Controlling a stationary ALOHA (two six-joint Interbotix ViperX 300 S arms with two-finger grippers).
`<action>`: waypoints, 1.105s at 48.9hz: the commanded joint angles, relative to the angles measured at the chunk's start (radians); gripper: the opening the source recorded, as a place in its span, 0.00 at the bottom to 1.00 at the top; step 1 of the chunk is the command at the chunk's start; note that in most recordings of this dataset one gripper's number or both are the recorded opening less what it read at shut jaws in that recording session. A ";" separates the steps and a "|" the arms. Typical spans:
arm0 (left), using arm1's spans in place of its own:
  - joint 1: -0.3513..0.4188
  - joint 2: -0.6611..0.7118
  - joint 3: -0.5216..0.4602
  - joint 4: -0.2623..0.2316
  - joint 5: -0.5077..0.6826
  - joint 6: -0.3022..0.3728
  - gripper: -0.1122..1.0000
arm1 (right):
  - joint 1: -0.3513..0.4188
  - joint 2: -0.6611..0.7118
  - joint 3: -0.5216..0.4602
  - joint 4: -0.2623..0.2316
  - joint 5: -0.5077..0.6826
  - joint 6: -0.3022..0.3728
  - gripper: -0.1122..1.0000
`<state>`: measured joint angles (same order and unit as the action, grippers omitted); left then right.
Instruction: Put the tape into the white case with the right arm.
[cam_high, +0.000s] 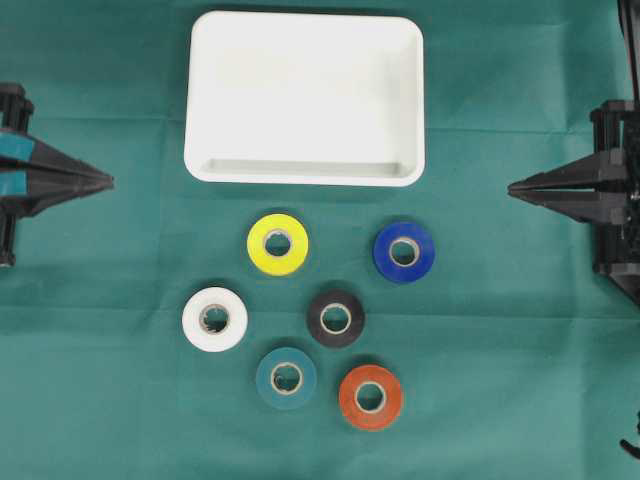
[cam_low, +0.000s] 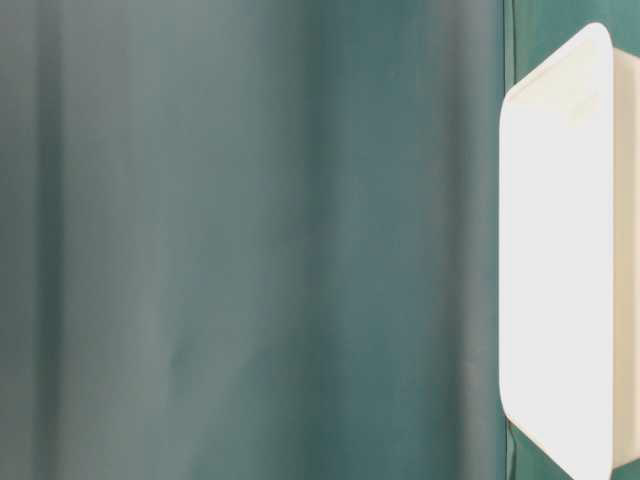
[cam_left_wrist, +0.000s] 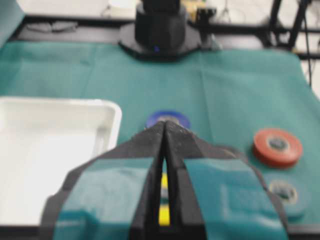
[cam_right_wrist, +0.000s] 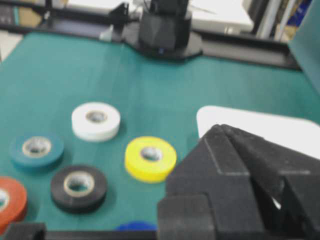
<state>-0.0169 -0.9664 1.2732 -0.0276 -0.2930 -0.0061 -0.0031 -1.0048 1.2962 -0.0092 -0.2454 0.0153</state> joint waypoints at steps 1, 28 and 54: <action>-0.011 -0.005 0.011 0.002 -0.005 0.000 0.10 | -0.002 -0.008 0.009 -0.002 -0.003 0.002 0.02; -0.015 -0.190 0.161 0.005 0.086 0.003 0.10 | -0.002 -0.066 0.124 -0.009 0.000 0.002 0.02; -0.015 -0.241 0.183 0.005 0.146 0.002 0.10 | -0.002 -0.031 0.135 -0.066 0.009 0.127 0.02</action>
<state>-0.0291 -1.2149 1.4696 -0.0261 -0.1427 -0.0046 -0.0031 -1.0492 1.4373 -0.0476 -0.2316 0.1396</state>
